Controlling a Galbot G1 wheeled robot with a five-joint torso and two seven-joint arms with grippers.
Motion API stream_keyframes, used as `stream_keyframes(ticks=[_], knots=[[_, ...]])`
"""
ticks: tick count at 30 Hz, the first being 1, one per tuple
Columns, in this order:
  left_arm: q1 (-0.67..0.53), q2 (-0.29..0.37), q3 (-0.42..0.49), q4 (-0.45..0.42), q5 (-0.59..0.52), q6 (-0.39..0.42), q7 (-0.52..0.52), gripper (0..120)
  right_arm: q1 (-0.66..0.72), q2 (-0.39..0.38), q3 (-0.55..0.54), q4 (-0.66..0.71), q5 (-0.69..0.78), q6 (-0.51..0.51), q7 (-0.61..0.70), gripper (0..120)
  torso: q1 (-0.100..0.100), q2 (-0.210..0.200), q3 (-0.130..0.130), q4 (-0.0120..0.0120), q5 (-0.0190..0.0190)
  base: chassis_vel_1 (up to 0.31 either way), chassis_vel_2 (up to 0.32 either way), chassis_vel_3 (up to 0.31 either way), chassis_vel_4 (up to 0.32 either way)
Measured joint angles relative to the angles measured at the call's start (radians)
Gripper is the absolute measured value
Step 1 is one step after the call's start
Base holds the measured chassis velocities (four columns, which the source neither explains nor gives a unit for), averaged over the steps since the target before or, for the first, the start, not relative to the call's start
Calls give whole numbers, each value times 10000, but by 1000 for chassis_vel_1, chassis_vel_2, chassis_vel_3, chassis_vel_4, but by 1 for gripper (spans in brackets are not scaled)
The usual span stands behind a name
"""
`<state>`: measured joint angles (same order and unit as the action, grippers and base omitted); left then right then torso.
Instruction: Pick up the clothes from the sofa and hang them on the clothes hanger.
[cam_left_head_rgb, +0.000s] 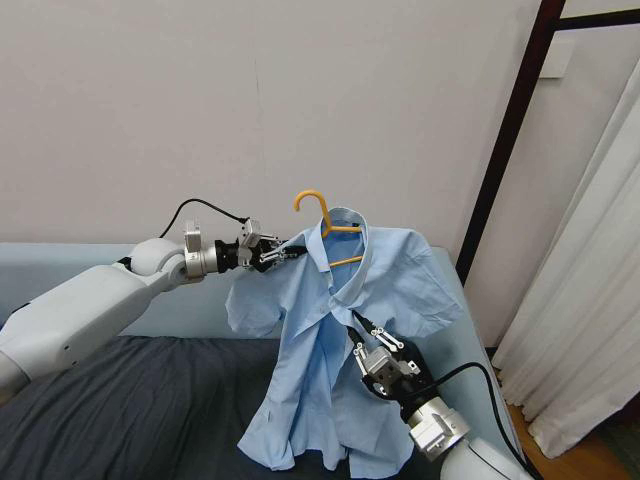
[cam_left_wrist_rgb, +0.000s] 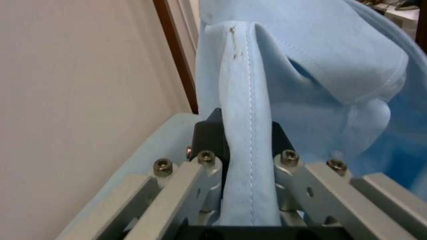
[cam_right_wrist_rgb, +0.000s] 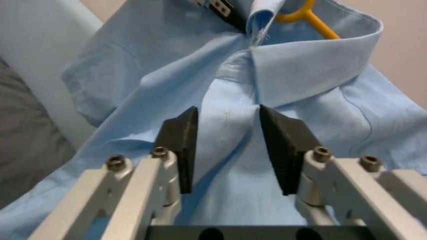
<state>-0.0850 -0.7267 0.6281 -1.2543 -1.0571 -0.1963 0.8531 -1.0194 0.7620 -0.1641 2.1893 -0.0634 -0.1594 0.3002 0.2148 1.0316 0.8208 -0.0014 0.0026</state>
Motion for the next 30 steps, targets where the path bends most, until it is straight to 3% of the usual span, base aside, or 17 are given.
stream_keyframes(ticks=[5,8,10,15,30], knots=[[99,96,-76,-46,0,-12,-10,7,-693,-286,294,975,497,-102,-11,57,0,0,-1,-2,0,0,0,0,0],[124,106,-78,-48,6,-42,-11,7,-1036,-391,715,1999,1514,-474,260,72,-1,0,-2,-2,0,0,0,0,0],[128,96,-78,-50,18,-44,-12,7,-1008,-407,797,2122,1731,-536,326,75,-1,0,-2,-3,0,0,0,0,0],[247,99,-66,-405,258,-47,-117,7,-110,-616,1122,2307,3585,-1091,977,97,0,0,-1,-1,0,0,0,0,0],[856,332,-12,-1288,952,-90,-201,7,1985,-492,658,1644,7267,-2257,2494,100,0,-1,0,0,0,0,0,0,0]])
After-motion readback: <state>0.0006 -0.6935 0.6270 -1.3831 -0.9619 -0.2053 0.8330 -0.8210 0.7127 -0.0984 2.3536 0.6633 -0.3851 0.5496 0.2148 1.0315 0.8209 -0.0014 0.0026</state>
